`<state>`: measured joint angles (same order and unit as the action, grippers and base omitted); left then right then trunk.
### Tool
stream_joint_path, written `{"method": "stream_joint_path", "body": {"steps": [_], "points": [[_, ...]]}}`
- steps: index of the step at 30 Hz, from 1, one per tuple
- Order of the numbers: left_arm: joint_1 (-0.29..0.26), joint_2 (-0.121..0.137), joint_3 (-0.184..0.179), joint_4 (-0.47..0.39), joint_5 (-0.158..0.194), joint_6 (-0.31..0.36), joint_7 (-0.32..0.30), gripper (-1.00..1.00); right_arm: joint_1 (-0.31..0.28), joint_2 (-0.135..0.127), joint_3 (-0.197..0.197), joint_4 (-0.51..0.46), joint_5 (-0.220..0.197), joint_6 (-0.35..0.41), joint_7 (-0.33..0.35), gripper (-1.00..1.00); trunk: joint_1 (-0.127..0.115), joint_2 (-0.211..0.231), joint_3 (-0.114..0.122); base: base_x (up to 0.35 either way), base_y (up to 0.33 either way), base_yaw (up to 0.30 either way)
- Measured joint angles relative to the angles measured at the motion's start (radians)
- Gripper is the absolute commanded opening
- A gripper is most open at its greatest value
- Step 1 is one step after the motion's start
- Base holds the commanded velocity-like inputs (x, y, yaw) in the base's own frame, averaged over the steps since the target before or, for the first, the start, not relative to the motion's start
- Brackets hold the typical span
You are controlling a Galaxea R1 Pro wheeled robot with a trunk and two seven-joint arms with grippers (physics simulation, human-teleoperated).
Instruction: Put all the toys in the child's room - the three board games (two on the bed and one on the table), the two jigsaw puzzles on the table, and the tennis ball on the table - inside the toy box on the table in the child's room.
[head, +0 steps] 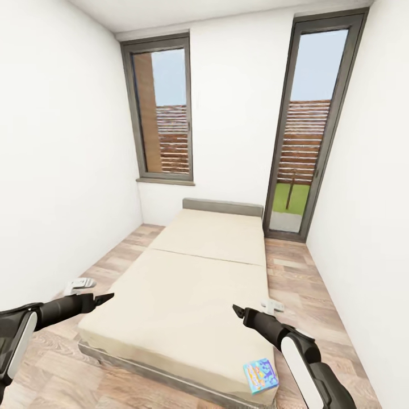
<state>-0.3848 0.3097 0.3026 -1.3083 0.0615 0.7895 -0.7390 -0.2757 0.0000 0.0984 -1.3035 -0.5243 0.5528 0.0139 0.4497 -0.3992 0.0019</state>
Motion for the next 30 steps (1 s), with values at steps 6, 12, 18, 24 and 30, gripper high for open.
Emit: {"method": "stream_joint_path", "body": {"steps": [6,12,18,24,30], "points": [[0.0,0.001,0.002,0.003,0.0,-0.001,-0.038,1.0,0.0,0.0,0.0,0.001,0.0,0.0,0.0,1.0,0.0,0.0,-0.006,0.0,0.19,-0.224],[0.0,0.002,0.005,0.004,0.0,-0.003,-0.083,1.0,0.0,0.0,0.0,0.001,-0.001,0.0,0.0,1.0,0.0,0.0,-0.011,0.0,0.052,-0.224],[0.0,0.003,0.005,0.005,-0.001,-0.004,-0.107,1.0,0.0,0.0,0.0,0.002,-0.001,0.0,0.0,1.0,0.0,0.001,-0.016,0.0,0.009,-0.225],[0.0,0.003,0.006,0.005,-0.001,-0.004,-0.121,1.0,0.0,0.0,0.0,0.003,0.0,0.0,0.0,1.0,0.0,0.001,-0.02,0.0,-0.141,-0.245],[0.0,0.004,0.006,0.005,-0.002,-0.004,-0.147,1.0,0.001,0.0,0.0,0.002,0.0,0.0,0.0,1.0,0.0,0.001,-0.023,0.0,-0.194,-0.255]]}}
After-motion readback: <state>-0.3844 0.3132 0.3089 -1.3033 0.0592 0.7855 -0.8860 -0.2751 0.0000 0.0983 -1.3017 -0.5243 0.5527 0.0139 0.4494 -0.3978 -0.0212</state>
